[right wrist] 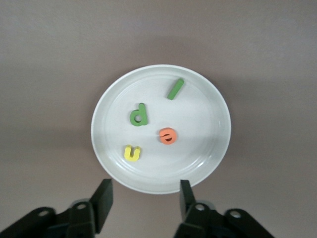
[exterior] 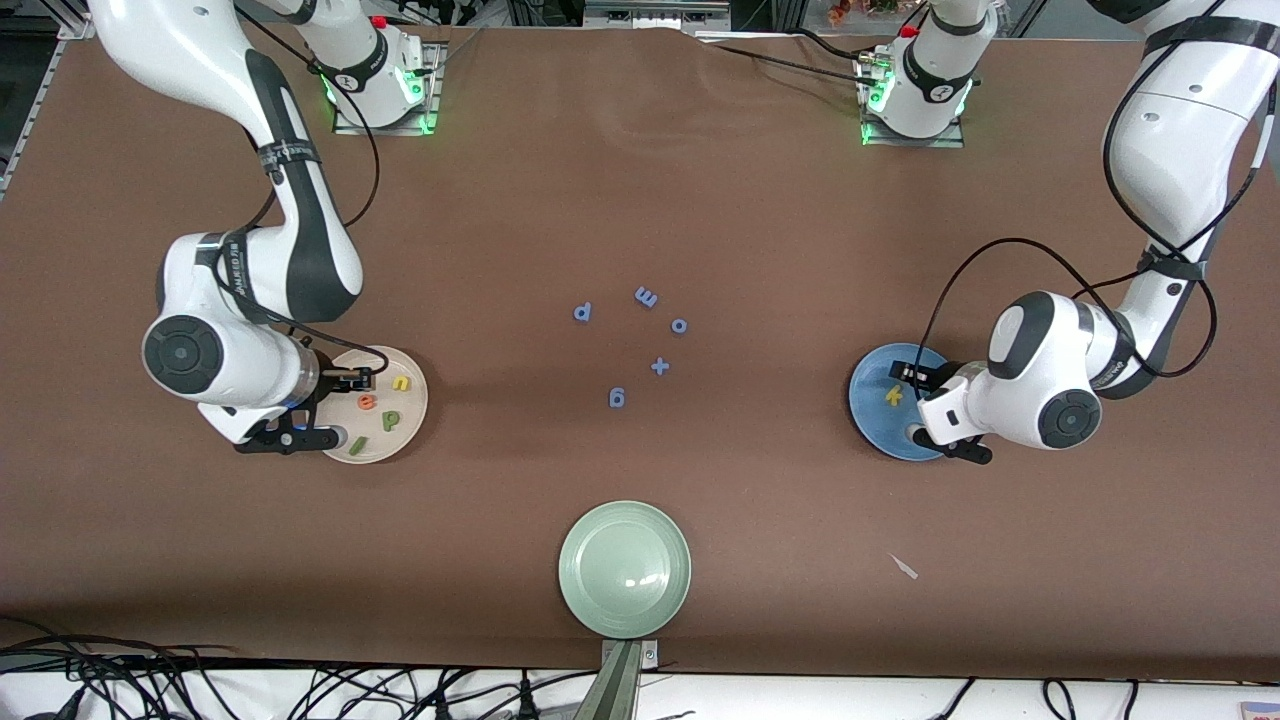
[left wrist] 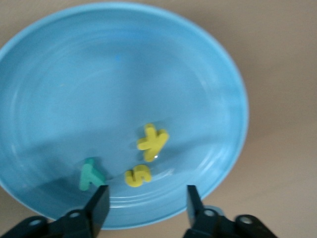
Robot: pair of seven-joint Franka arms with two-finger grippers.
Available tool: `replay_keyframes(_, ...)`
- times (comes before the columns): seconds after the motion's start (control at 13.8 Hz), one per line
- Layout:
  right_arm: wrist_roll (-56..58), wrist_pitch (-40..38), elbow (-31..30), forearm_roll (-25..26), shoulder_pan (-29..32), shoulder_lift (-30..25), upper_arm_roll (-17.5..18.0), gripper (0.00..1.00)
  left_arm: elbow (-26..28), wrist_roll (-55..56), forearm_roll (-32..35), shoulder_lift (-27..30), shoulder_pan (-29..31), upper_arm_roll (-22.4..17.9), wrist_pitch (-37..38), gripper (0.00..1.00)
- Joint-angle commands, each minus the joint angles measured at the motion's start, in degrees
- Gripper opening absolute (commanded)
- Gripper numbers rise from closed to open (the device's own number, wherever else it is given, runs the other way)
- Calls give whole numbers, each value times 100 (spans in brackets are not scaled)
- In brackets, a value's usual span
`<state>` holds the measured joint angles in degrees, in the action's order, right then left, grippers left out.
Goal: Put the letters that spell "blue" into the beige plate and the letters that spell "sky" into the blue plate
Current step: 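Release the s on the blue plate while the right gripper places the l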
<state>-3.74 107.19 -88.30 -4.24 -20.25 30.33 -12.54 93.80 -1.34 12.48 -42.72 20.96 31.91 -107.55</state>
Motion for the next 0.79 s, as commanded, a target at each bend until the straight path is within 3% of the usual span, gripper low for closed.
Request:
replay_keyframes(0.0, 14, -610, 584, -112, 29, -18, 6, 71, 7, 99, -132, 465, -13, 157, 173, 100)
replay_keyframes(0.29, 14, -1523, 1286, -95, 29, -36, -37, 87, -37, 372, -140, 1264, -13, 272, 514, 100)
replay_keyframes(0.36, 49, -1804, 1558, -68, 47, -62, -38, 100, -81, 380, -140, 1536, -13, 342, 725, 100)
replay_keyframes(0.72, 93, -2315, 1571, -94, 371, -974, -55, 100, -449, 310, -149, 2258, 22, 439, 1464, 100)
